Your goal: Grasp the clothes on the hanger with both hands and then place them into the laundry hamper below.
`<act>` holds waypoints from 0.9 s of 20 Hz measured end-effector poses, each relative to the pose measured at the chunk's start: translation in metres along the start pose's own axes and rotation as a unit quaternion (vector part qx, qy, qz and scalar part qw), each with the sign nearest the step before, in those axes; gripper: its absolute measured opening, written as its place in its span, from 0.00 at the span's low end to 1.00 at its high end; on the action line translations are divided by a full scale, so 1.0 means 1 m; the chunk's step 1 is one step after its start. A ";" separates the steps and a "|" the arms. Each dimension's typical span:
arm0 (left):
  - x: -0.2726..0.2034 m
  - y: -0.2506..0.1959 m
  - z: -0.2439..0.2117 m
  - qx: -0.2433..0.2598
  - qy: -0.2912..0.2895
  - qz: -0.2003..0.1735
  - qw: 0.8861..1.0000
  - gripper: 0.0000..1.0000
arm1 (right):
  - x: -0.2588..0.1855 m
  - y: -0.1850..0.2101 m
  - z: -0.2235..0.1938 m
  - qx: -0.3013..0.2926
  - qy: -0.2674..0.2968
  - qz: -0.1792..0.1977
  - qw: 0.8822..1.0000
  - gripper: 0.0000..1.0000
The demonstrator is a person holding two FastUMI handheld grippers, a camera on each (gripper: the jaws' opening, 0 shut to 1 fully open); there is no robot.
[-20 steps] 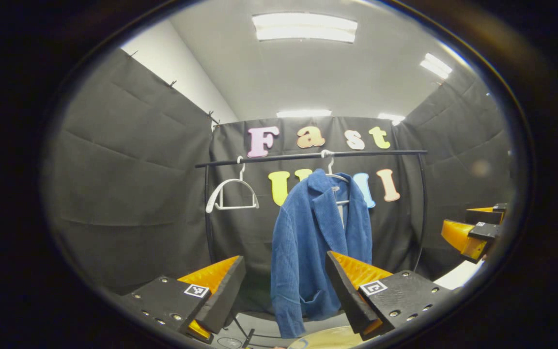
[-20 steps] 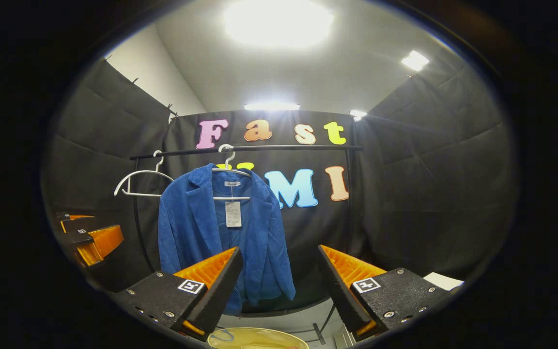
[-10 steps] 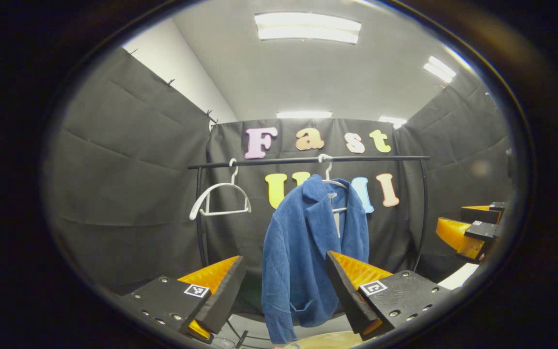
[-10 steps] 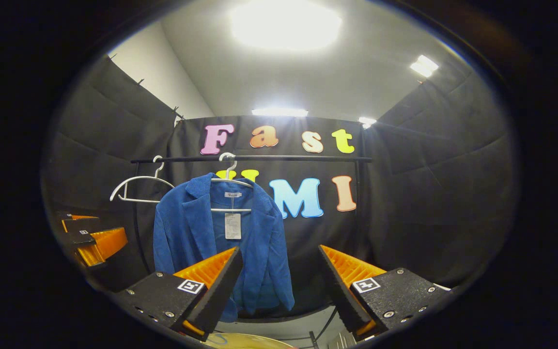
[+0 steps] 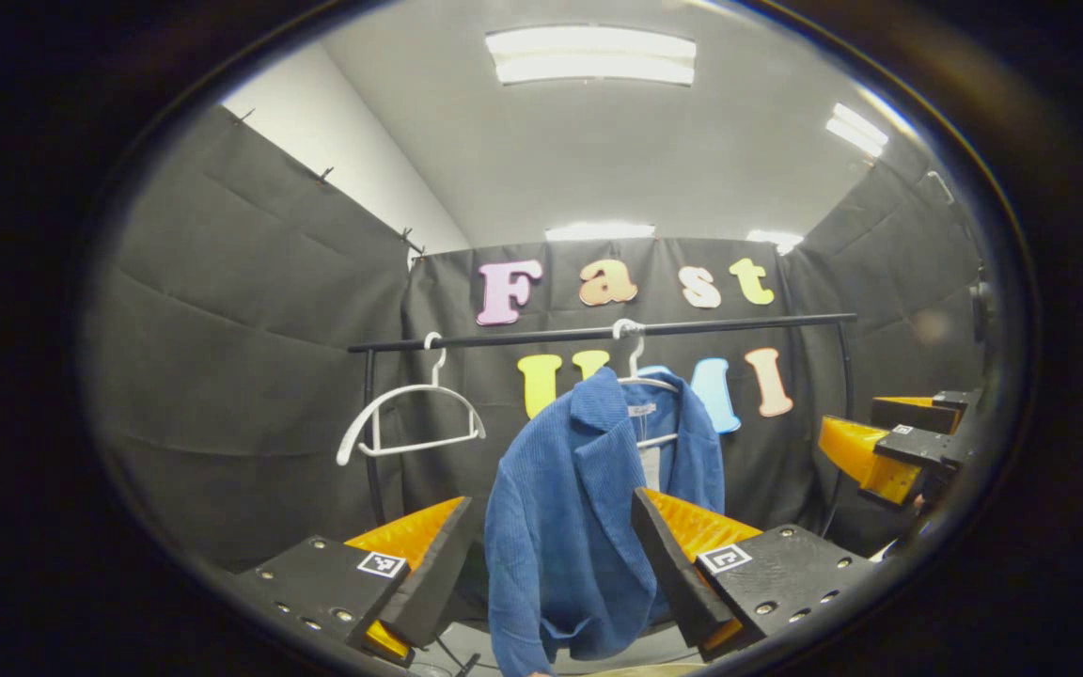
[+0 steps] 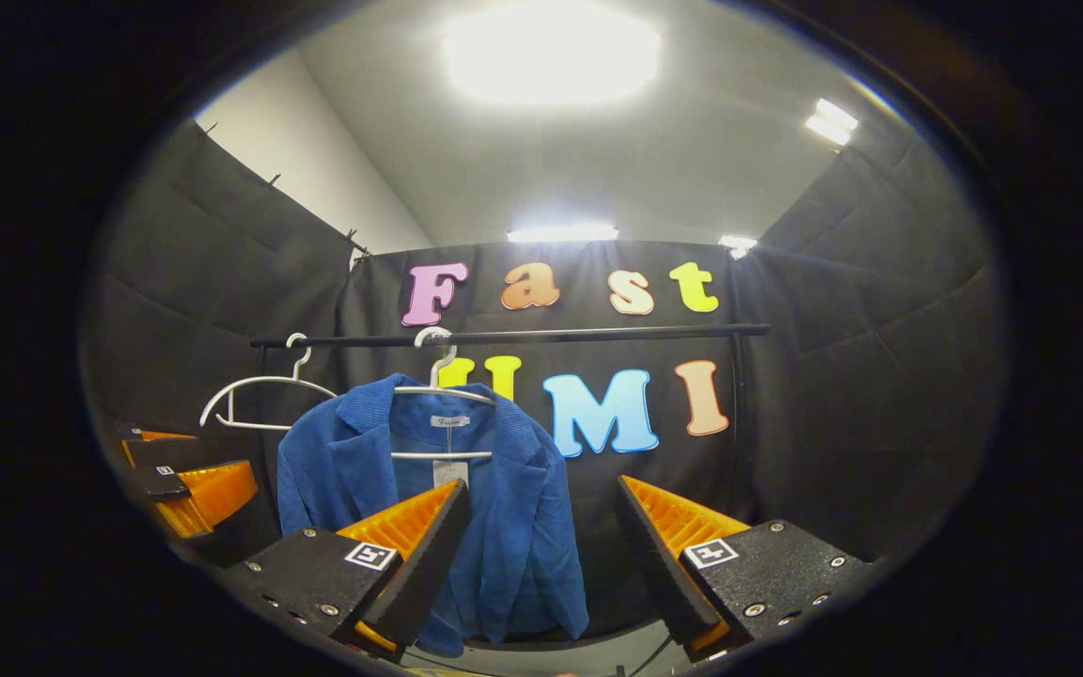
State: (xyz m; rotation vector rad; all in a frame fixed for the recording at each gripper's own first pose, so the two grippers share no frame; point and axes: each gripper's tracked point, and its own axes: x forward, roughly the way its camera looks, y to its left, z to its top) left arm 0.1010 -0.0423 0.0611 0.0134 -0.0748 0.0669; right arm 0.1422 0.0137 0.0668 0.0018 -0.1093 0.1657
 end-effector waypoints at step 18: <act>0.122 -0.075 -0.031 0.008 0.019 0.043 0.999 1.00 | 0.146 0.005 -0.047 0.037 0.028 0.074 0.996 0.95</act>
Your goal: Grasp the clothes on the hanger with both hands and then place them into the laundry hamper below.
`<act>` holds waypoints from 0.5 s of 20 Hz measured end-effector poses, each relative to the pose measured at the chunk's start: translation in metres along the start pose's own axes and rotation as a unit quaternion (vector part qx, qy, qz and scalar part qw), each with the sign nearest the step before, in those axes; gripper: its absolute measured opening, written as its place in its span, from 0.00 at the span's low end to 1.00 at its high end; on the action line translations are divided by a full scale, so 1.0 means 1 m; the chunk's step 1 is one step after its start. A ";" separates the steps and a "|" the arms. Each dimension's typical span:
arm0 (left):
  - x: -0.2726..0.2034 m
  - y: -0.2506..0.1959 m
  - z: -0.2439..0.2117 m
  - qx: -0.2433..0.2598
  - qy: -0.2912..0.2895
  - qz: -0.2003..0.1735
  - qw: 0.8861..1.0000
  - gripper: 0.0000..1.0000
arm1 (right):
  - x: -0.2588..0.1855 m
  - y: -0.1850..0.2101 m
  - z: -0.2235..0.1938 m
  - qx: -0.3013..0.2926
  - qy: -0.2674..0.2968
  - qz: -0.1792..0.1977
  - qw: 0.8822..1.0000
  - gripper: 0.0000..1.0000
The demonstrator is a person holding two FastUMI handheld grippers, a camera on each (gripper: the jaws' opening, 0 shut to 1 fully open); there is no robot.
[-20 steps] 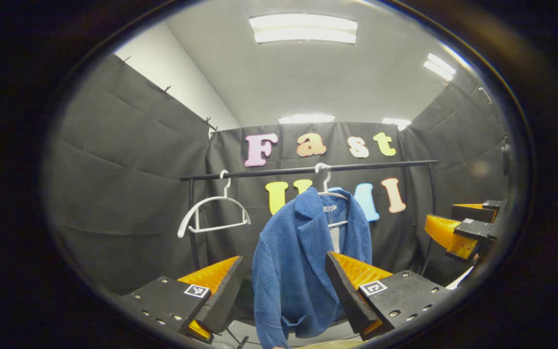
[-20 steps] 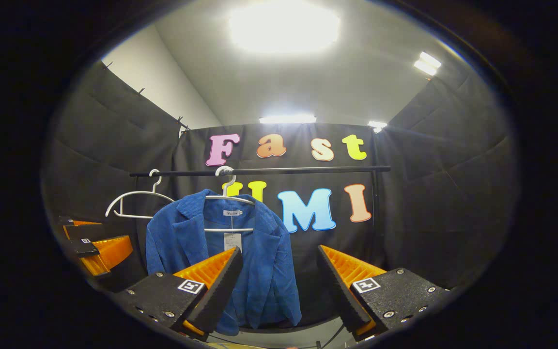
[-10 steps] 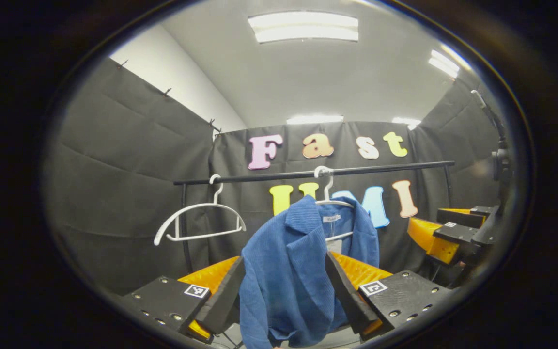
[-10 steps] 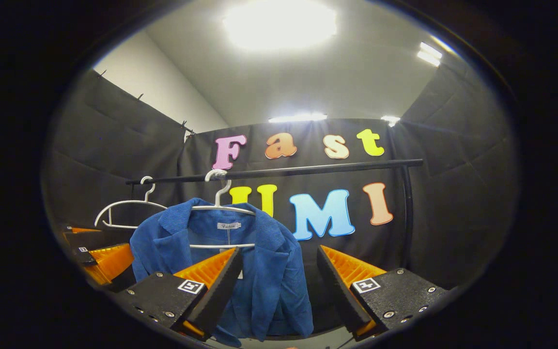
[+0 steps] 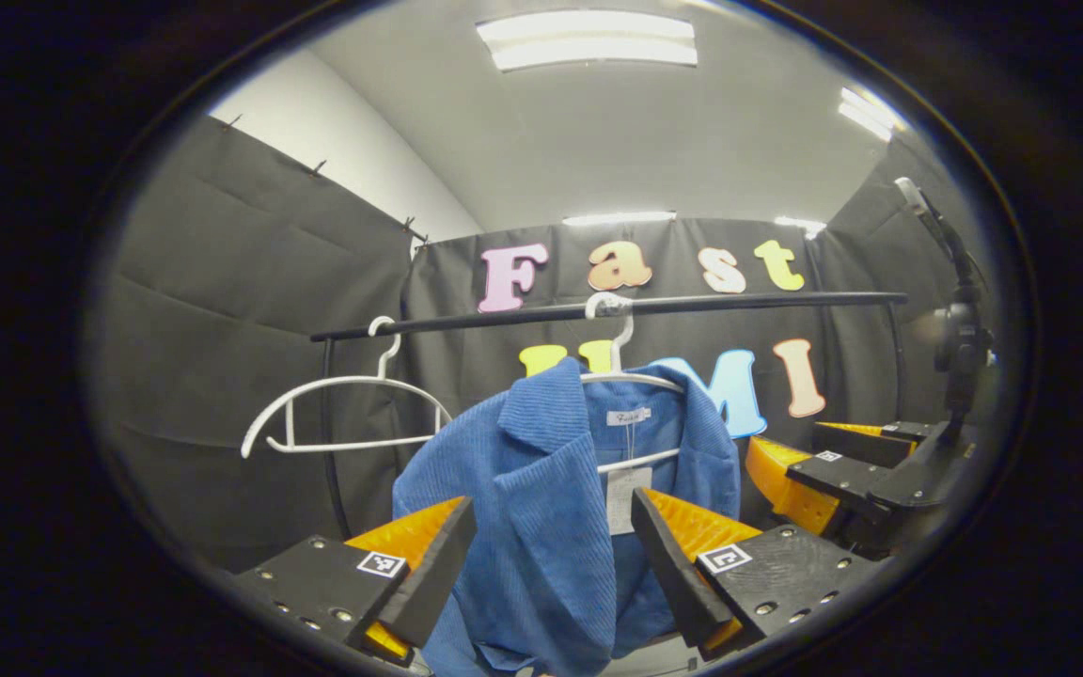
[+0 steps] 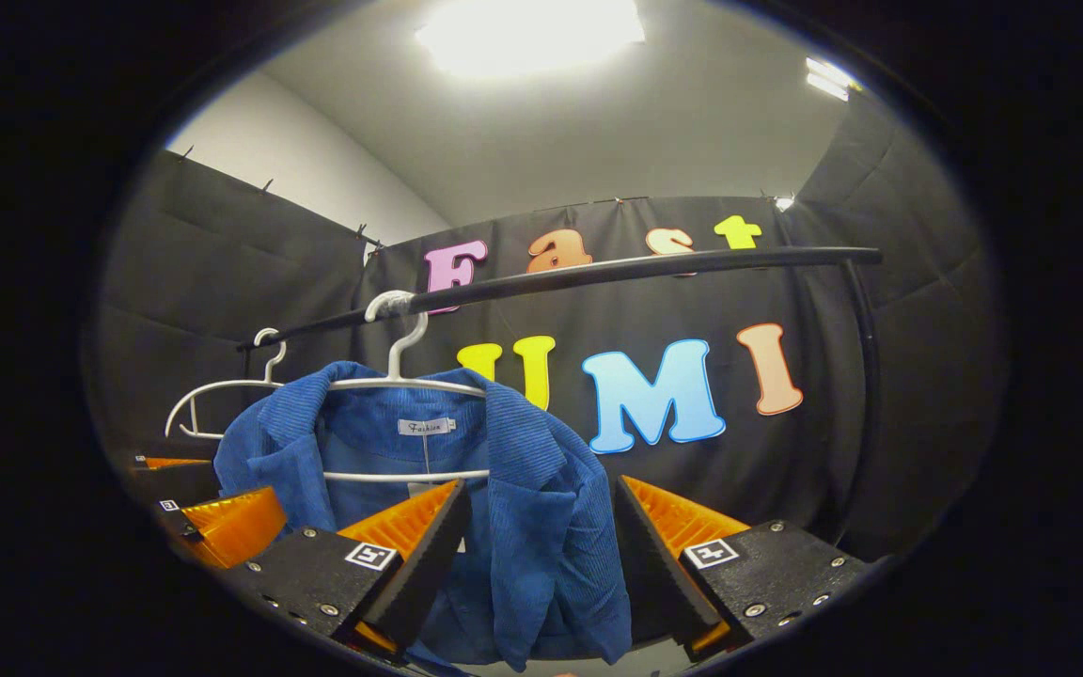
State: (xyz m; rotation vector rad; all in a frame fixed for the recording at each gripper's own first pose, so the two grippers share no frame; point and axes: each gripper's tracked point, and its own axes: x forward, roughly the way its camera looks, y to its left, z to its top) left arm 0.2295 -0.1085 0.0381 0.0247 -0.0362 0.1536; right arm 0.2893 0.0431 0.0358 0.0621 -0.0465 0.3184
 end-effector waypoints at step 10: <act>0.037 -0.009 -0.070 0.030 0.057 0.041 0.997 1.00 | 0.049 0.012 -0.074 0.011 0.075 0.041 0.996 0.95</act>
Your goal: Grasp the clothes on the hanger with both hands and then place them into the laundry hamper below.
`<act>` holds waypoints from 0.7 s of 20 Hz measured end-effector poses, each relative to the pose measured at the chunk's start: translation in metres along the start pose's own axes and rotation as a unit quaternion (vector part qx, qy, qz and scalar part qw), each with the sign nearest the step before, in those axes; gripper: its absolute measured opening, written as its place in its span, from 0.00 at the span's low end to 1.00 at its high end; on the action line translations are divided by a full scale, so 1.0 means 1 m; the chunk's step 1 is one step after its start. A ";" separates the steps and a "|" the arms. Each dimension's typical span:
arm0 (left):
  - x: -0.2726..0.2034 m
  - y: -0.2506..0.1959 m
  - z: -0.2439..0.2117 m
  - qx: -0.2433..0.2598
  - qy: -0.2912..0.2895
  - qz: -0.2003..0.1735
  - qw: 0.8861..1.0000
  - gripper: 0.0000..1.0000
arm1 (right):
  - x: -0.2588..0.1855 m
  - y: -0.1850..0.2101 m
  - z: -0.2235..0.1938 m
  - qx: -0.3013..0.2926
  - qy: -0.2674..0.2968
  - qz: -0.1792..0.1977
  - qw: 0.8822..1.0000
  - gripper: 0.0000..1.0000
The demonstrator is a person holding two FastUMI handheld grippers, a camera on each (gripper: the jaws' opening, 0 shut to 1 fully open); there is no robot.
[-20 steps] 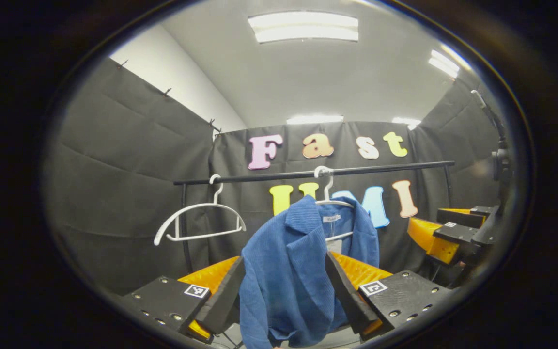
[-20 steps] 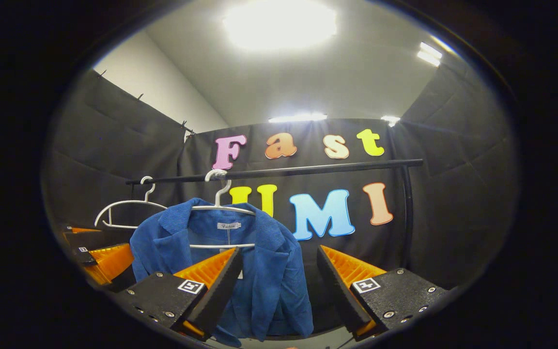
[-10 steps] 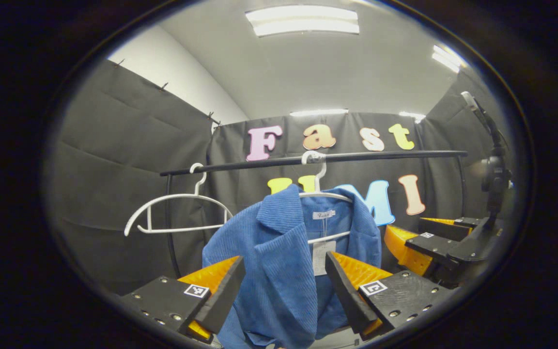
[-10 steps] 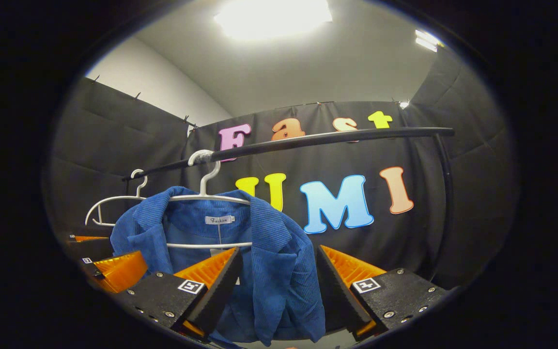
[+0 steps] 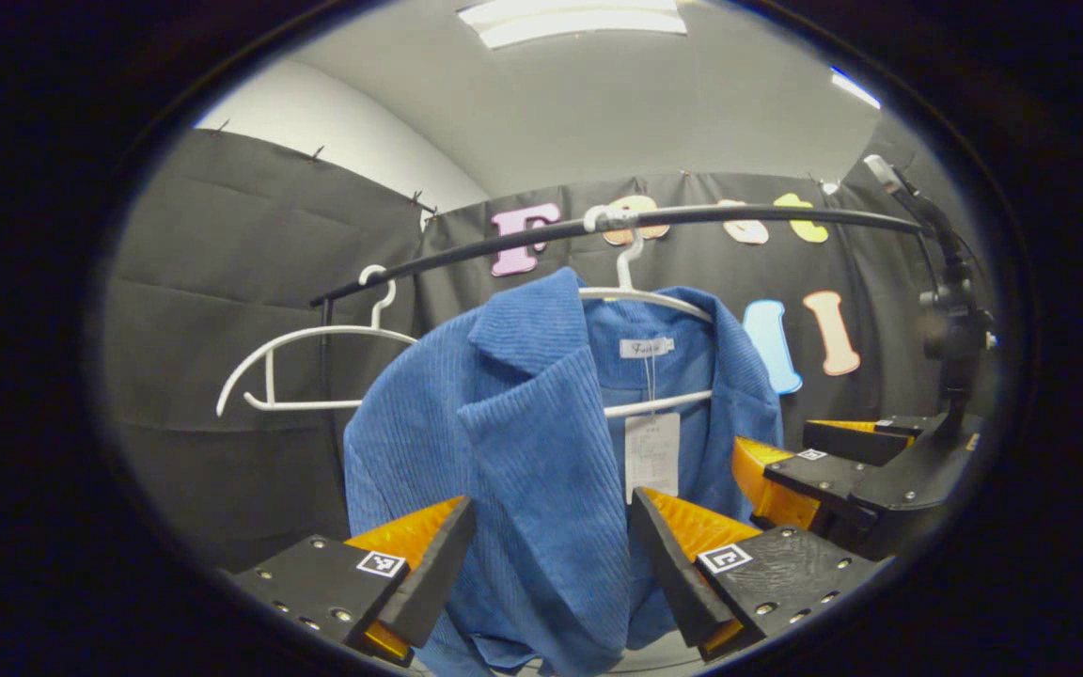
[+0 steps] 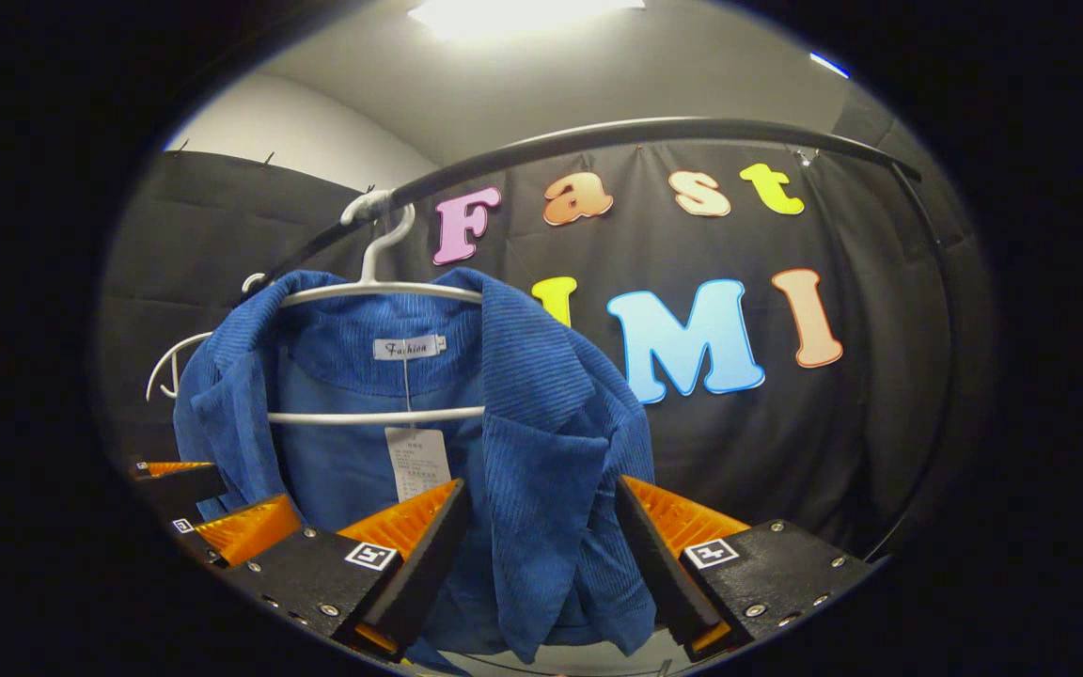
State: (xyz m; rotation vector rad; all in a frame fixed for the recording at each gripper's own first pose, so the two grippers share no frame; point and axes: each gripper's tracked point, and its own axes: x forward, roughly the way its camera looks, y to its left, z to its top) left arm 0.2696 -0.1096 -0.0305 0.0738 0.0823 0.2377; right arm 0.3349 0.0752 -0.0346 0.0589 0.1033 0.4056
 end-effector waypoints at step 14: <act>0.013 0.003 -0.045 0.044 0.019 0.059 0.997 0.80 | 0.038 0.005 -0.051 0.028 0.058 0.022 0.998 0.69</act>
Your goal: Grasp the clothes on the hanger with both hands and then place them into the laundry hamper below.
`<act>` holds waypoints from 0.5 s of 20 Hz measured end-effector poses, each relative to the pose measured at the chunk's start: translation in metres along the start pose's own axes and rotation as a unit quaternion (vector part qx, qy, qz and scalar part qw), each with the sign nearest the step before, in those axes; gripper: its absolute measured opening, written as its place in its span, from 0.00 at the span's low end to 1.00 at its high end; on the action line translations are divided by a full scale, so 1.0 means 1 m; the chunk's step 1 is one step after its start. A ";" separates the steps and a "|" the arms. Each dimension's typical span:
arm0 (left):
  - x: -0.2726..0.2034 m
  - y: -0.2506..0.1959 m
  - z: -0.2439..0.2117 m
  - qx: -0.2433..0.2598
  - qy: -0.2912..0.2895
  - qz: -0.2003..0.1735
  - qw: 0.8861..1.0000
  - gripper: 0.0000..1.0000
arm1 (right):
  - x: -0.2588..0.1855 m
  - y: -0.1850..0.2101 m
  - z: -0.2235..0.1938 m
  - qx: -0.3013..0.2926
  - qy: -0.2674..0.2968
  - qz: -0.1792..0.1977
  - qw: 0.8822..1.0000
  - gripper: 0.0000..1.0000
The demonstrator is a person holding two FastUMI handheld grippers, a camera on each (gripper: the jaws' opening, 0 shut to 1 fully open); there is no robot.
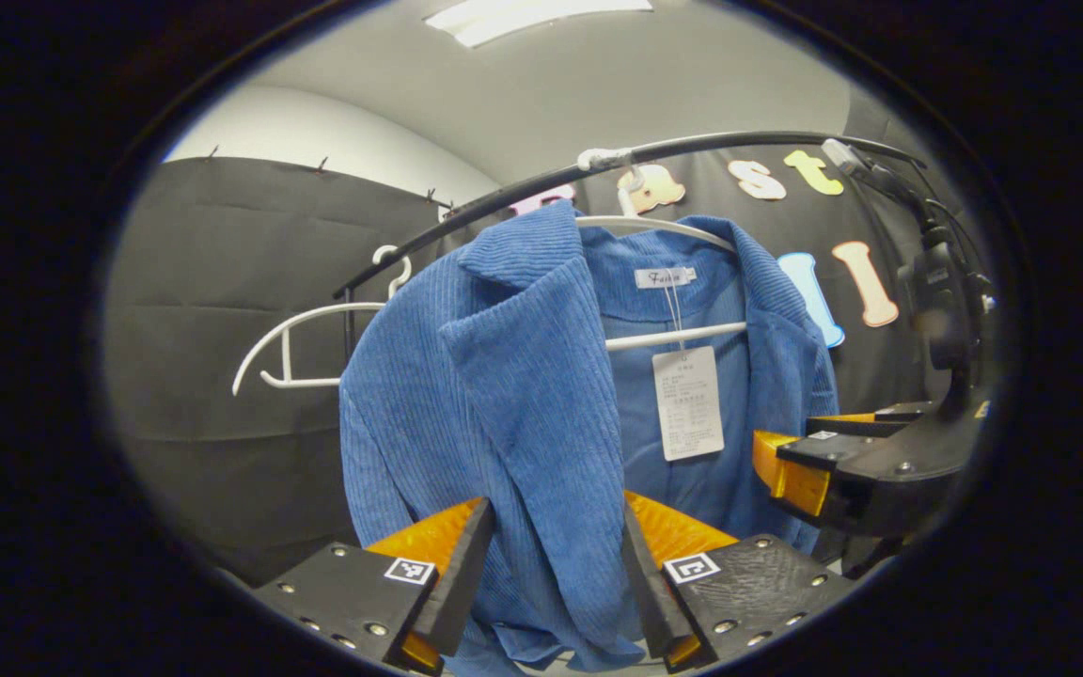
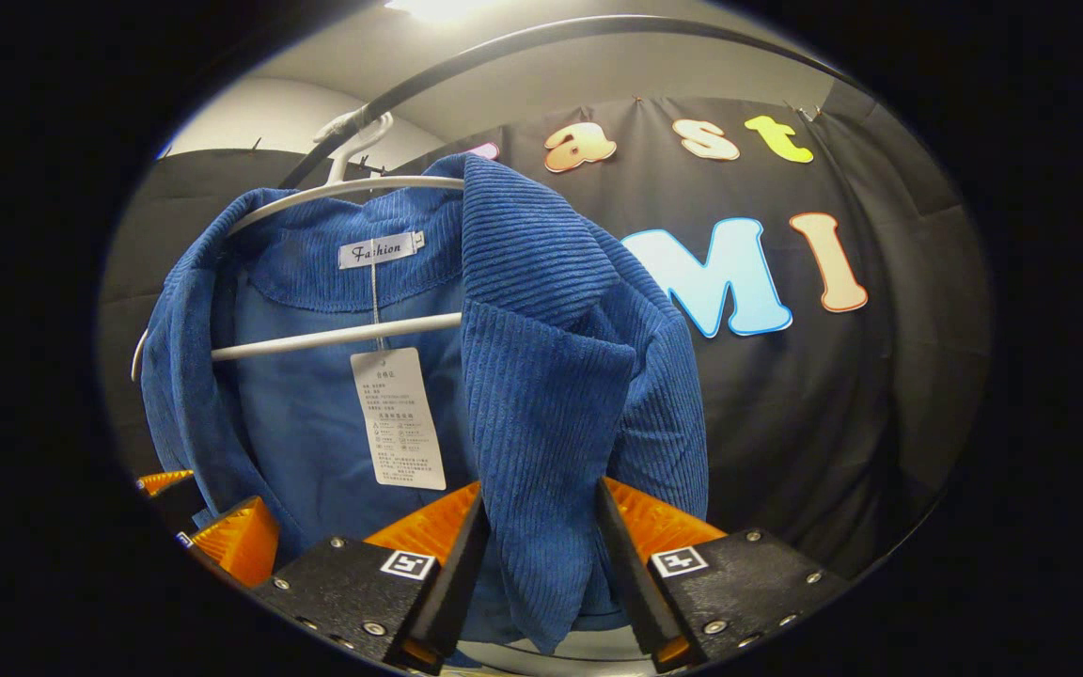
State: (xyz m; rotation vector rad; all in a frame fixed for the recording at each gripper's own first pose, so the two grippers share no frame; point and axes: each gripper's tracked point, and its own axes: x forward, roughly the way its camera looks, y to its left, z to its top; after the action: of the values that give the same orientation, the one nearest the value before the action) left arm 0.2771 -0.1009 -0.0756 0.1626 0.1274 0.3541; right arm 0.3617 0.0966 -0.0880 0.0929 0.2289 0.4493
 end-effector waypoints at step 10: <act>-0.013 -0.008 0.031 0.023 -0.033 -0.059 0.997 0.06 | -0.010 0.010 0.032 -0.024 -0.061 0.001 0.998 0.02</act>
State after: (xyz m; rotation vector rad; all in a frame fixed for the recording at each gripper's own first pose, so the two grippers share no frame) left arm 0.2724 -0.1176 -0.0458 0.2107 0.0801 0.2285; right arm 0.3564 0.1003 -0.0539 0.0731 0.0975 0.4493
